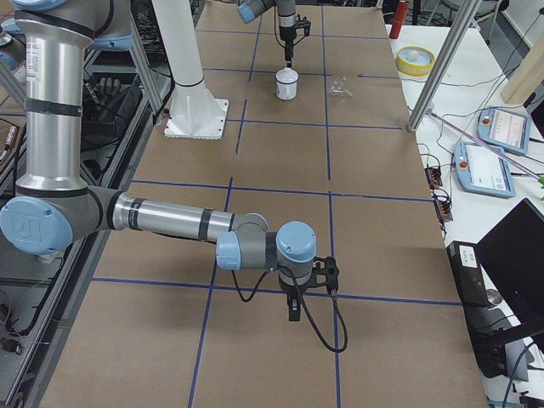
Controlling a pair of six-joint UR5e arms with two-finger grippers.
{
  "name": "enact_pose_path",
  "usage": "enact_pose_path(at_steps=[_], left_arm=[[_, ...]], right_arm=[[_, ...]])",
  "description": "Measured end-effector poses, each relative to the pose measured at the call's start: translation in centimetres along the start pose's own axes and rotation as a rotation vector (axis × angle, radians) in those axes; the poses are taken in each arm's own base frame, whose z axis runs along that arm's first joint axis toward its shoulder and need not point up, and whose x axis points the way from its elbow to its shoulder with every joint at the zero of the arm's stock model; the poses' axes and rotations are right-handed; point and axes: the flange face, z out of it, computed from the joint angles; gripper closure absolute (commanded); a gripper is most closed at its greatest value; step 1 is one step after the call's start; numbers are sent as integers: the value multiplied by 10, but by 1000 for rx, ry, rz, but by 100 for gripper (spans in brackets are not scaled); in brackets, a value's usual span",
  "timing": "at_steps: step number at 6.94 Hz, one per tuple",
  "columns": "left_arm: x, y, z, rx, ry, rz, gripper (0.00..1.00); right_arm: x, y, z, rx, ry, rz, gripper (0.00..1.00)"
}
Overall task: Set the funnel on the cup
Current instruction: 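Move the left gripper down onto the white lid atop the mug, then close the left gripper on the white lid and lift it off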
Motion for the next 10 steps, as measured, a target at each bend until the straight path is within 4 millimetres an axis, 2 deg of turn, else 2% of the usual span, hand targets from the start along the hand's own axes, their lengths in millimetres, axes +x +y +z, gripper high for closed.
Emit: enact_pose_path(at_steps=[2,3,4,5,6,9,10], left_arm=[[6,7,13,-5,-18,-13,0],[9,11,18,-8,-22,-16,4],[11,13,20,-9,-23,-19,37],[12,13,20,-8,-22,-19,85],[13,13,20,-7,-21,-18,100],[13,13,13,0,-13,-6,100],[10,9,-2,19,1,7,100]], right_arm=[[0,0,0,0,0,0,0],[0,0,0,0,0,0,0],[0,0,0,0,0,0,0],[0,0,0,0,0,0,0],[0,0,0,0,0,0,0],[0,0,0,0,0,0,0],[0,0,0,0,0,0,0]])
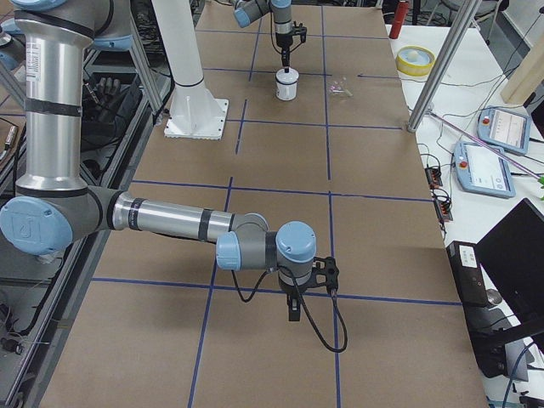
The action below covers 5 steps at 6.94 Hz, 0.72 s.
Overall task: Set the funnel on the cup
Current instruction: 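Close the left gripper on the white lid and lift it off, then lower the white lid beside the mug and open the left gripper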
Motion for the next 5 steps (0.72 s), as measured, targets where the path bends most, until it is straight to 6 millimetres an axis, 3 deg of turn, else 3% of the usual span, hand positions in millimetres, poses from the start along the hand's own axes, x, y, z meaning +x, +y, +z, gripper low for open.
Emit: enact_pose_path(at_steps=[2,3,5], left_arm=[[-29,-26,-61,74,6,88,100],[-57,-29,-83,77,-6,176,100],[-121,-10,-81,42,-5,297,100]], right_arm=[[0,0,0,0,0,0,0],[0,0,0,0,0,0,0],[0,0,0,0,0,0,0]])
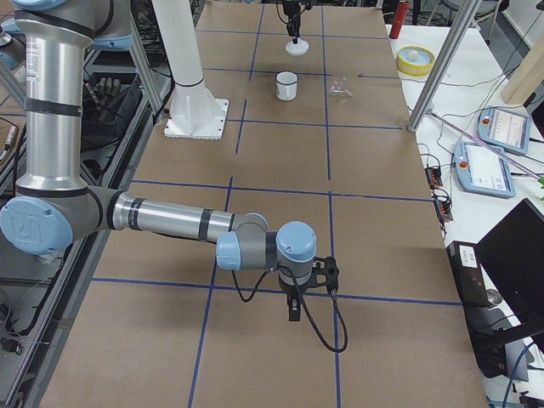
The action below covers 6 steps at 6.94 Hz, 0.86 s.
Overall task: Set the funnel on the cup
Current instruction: 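Lower the white lid beside the mug and open the left gripper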
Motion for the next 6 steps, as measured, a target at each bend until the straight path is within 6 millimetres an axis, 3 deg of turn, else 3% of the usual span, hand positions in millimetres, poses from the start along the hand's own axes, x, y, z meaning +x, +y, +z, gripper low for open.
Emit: enact_pose_path(at_steps=[2,6], left_arm=[[-32,36,28,4,30,3,100],[-21,83,129,-5,46,-67,100]], right_arm=[[0,0,0,0,0,0,0],[0,0,0,0,0,0,0]])
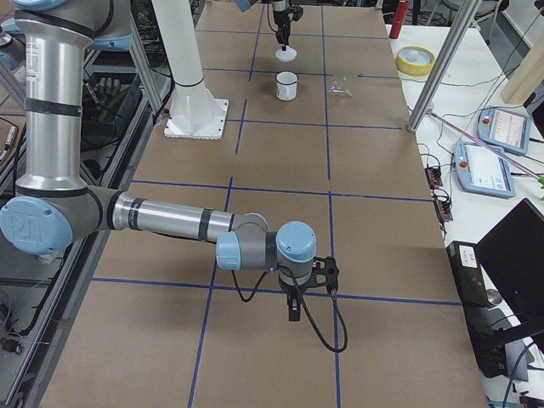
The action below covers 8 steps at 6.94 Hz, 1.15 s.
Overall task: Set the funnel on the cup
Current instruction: 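Lower the white lid beside the mug and open the left gripper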
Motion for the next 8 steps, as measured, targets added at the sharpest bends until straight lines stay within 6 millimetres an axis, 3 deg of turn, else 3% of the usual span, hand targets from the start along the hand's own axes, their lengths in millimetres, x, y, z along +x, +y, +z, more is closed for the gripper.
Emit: enact_pose_path(at_steps=[1,4,5,6,7,8], left_arm=[[-1,6,15,-2,1,-1,100],[3,14,29,-9,-2,5,100],[5,16,32,-13,-2,8,89],[7,17,34,-16,-1,11,62],[7,17,35,-16,-2,13,2],[8,17,35,-15,-2,14,1]], right_arm=[[0,0,0,0,0,0,0],[0,0,0,0,0,0,0],[0,0,0,0,0,0,0],[0,0,0,0,0,0,0],[0,0,0,0,0,0,0],[0,0,0,0,0,0,0]])
